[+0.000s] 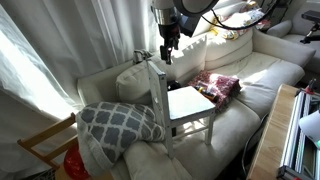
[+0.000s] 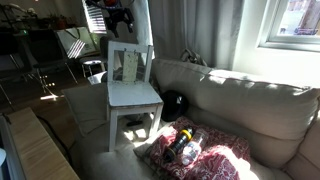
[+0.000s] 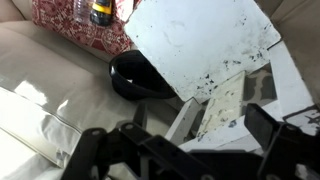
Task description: Turn the chair ninety degrees anticlockwise, pick up the hat and hang it on the right corner of the chair backrest
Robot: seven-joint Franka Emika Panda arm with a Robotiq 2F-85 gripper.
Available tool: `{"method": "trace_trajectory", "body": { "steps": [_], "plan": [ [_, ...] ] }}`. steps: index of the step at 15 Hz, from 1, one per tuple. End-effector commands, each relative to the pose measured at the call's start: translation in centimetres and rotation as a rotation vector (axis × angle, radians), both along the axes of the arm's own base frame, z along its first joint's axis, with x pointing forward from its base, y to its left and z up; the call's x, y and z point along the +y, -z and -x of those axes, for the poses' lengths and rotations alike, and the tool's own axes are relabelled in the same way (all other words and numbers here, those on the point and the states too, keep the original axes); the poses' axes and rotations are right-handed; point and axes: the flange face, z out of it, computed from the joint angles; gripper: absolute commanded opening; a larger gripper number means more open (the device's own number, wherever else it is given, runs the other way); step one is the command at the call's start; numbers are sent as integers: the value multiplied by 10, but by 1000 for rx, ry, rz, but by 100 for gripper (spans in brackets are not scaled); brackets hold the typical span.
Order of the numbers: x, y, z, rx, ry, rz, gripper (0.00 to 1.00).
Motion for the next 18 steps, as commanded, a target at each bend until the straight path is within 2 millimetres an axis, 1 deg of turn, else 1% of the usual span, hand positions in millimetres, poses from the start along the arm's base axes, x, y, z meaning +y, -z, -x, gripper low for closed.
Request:
{"method": "trace_trajectory", "body": {
  "steps": [1,3,4,5,6,10,11,12,13,15,18],
  "plan": [
    [-59,38,-43,60,179,55,100],
    [-94,59,-64,94,246,42,100],
    [-111,72,-78,100,239,36,100],
    [-124,83,-88,105,228,31,100],
    [-136,97,-99,113,193,10,100],
    [-170,138,-132,104,26,-110,100],
    [-175,146,-138,106,16,-135,100],
    [-181,154,-142,125,59,-146,100],
    [-173,137,-125,115,59,-93,100],
    [-183,149,-134,116,66,-113,100],
    [-181,152,-139,110,65,-121,100]
  ]
}}
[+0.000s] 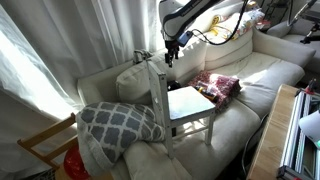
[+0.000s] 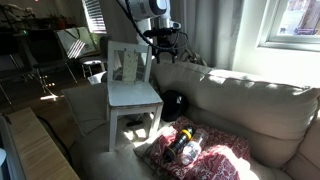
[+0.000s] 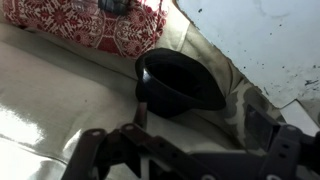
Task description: Turn the chair ninety degrees anticlockwise, pick up the hat and hang it on the right corner of the chair backrest
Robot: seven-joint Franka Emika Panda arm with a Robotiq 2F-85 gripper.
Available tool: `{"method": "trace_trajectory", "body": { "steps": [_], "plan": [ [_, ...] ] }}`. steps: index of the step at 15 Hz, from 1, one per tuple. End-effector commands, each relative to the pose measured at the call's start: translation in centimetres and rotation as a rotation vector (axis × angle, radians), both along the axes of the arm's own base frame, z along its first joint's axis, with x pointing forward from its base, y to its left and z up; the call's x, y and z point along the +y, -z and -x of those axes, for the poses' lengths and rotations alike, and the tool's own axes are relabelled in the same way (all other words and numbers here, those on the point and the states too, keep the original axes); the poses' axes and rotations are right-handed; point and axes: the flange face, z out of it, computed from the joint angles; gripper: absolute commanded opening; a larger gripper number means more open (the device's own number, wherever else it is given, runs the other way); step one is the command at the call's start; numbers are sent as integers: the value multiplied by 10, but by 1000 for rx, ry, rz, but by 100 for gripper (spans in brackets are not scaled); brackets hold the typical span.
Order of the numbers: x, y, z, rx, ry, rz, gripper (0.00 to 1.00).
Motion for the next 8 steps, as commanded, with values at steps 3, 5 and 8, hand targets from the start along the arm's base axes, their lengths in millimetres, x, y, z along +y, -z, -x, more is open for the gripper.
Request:
{"method": "trace_trajectory", "body": {
  "steps": [3,5,8],
  "plan": [
    [-17,24,-8,45,72,-3,100],
    [-33,48,-14,66,37,-60,100],
    [-54,79,-22,38,-121,-126,100]
  ]
}}
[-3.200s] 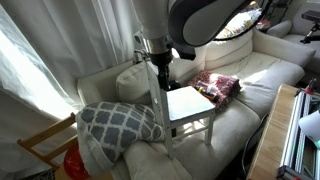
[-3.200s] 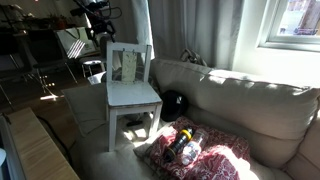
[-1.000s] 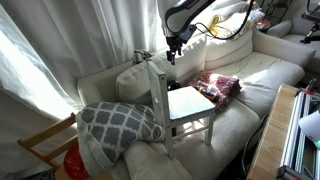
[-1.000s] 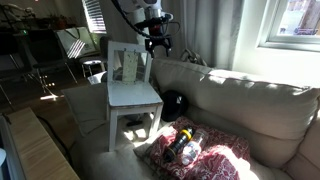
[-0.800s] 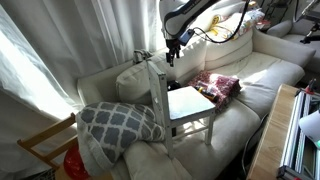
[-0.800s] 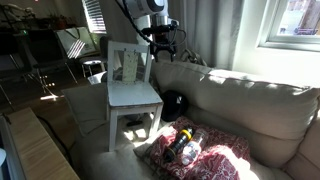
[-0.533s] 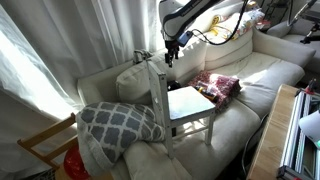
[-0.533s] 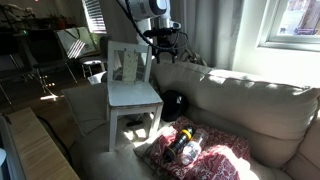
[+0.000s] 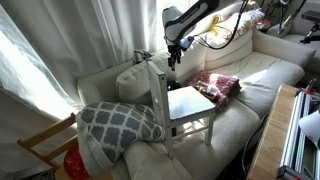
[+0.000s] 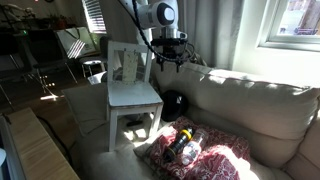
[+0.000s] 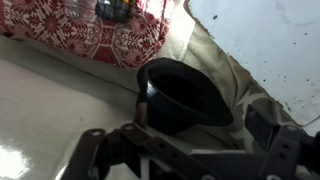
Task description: Turn the chair ninety degrees anticlockwise, pick up the hat and hang it on the right corner of the chair backrest
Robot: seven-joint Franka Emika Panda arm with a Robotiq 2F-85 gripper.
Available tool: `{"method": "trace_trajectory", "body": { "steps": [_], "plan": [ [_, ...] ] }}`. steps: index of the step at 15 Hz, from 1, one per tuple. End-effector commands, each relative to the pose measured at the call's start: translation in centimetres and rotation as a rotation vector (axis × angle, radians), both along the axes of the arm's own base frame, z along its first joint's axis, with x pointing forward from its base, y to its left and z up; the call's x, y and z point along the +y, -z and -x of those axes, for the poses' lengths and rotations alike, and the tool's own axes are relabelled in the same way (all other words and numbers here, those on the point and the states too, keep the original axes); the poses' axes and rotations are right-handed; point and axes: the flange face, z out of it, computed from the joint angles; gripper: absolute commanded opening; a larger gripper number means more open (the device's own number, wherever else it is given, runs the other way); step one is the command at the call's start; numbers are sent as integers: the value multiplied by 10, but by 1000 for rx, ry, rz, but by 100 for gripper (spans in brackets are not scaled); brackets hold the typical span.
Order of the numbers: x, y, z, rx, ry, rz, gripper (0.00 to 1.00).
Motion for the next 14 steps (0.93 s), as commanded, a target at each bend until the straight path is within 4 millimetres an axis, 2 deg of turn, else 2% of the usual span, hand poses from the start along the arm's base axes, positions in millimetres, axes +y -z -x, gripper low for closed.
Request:
{"method": "trace_trajectory", "body": {
  "steps": [1,5,6,7,12,14],
  "plan": [
    [-28,43,-17,-43,-138,-120,100],
    [-44,79,-22,-100,-301,-200,100],
    [-44,86,-25,-123,-284,-218,100],
    [-41,69,-16,-71,-261,-158,100],
    [-43,90,-20,-99,-287,-202,100],
    [-41,104,-20,-138,-377,-241,100]
  ]
}}
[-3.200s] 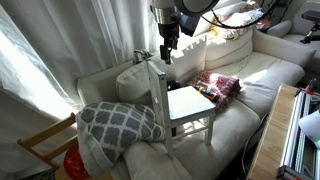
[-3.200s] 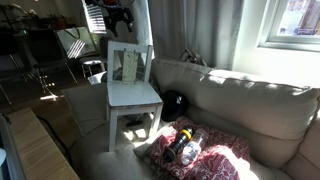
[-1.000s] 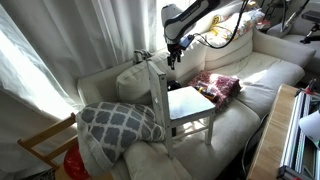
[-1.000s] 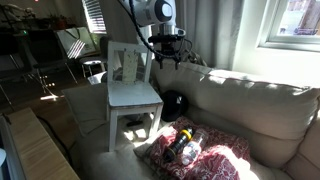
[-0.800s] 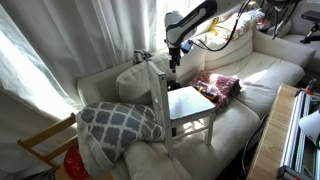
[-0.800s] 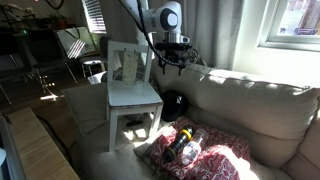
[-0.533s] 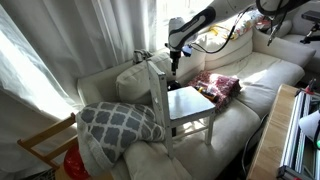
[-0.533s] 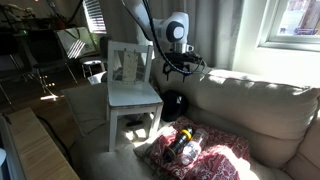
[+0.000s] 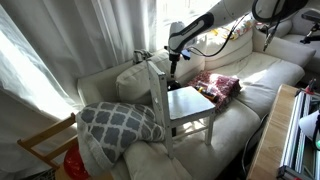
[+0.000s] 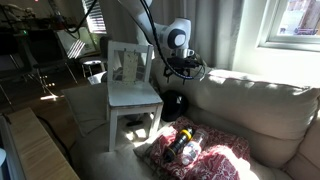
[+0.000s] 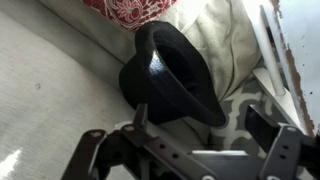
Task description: Turn the chair ninety degrees anticlockwise, pick up the hat and hang it on the right corner of the chair backrest
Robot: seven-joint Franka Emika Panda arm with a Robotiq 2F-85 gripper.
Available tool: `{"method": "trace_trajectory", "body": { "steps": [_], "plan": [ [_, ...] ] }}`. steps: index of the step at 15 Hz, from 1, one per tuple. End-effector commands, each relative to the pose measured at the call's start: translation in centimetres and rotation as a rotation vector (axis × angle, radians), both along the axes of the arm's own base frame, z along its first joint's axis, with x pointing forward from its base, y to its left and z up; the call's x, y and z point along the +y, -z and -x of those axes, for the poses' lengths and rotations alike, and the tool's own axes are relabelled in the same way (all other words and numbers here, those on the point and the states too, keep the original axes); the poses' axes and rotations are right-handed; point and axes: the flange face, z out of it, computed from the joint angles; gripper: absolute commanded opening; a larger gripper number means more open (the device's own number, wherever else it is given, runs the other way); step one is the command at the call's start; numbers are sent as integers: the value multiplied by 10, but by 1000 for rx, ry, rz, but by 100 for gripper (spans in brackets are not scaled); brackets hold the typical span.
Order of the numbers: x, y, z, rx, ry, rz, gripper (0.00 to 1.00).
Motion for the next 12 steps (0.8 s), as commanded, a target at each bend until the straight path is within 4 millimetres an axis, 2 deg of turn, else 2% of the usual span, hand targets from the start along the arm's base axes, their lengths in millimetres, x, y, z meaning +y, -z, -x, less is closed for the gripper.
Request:
{"method": "trace_trajectory", "body": {
  "steps": [1,7,11,12],
  "plan": [
    [1,25,0,-53,-136,-58,100],
    [5,63,8,-115,-391,-83,100],
    [8,80,11,-127,-456,-91,100],
    [9,84,12,-128,-469,-95,95]
  ]
}}
